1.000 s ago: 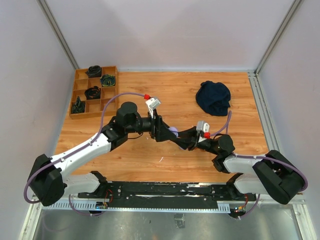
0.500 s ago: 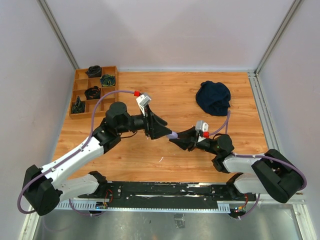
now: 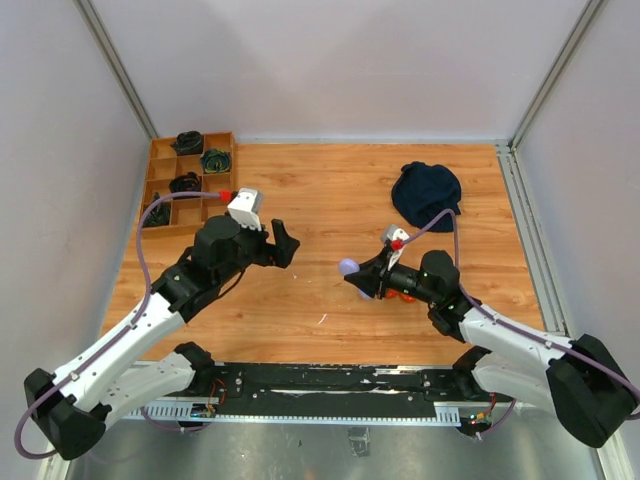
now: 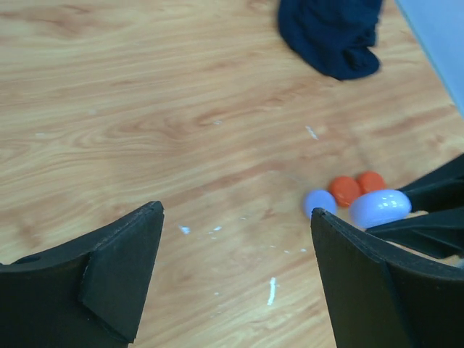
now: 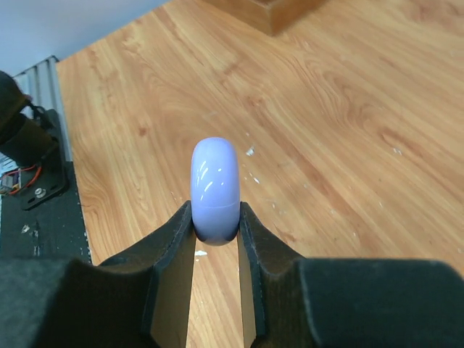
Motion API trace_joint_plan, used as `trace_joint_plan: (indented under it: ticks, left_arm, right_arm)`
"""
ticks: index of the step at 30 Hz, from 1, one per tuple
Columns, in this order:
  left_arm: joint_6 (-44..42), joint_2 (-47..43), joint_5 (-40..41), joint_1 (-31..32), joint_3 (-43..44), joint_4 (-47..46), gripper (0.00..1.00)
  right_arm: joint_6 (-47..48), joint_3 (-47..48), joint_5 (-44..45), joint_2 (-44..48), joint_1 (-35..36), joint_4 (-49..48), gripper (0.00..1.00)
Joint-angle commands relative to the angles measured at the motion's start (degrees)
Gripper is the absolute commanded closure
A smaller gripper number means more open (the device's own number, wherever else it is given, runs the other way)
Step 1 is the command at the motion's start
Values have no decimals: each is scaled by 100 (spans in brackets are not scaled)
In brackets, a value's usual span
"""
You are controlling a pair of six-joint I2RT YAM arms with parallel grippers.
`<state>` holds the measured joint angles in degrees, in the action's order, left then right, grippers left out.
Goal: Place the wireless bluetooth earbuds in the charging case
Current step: Place the charging case at the center of the board.
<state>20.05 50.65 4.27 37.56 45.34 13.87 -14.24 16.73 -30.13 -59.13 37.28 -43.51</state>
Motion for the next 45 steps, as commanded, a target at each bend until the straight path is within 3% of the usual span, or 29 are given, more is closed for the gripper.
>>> trace_joint_plan:
  ticks: [1,11,17,28,34,45]
  left_arm:
    - [-502,-392,1501,-38,-51,523,11]
    - [-1048,-1093,2925,-38,-371,221,2]
    - [-1169,-1467,3172,-38,-635,98,1]
    - [-1001,-1569,3028,-336,-749,81,1]
    - [-951,-1730,2797,-544,-815,50,1]
    - [-823,-1880,2556,-618,-715,113,1]
  right_arm:
    - [-45,611,615,64,-140,2347,96]
    - [-773,1761,700,-1126,-126,3882,95]
    - [-1168,2210,612,-2050,-114,4106,95]
    - [-1425,2392,837,-2870,-63,4195,91]
    - [-1494,2462,939,-3016,-21,4273,83]
    - [-1507,2403,1233,-2383,10,4793,57]
